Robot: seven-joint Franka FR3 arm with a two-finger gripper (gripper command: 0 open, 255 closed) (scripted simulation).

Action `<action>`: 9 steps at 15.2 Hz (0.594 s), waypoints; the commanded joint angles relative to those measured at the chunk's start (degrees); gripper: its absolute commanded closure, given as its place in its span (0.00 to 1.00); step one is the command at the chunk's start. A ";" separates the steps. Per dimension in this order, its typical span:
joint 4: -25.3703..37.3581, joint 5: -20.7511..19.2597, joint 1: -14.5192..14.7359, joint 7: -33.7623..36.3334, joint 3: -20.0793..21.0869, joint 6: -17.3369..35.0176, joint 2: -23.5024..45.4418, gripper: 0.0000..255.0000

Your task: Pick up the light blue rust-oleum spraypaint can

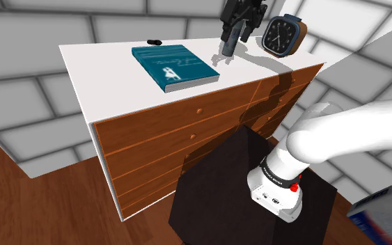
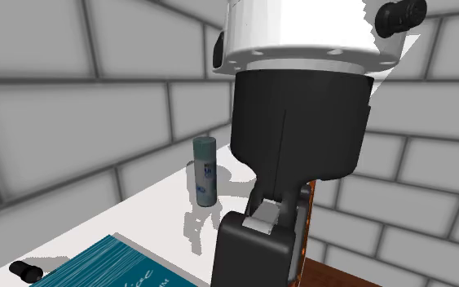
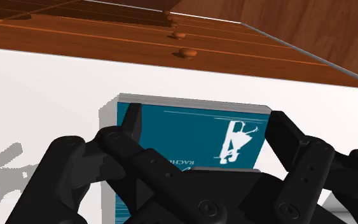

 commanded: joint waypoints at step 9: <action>7.75 -4.28 -2.23 -10.74 -9.04 1.52 10.14 0.00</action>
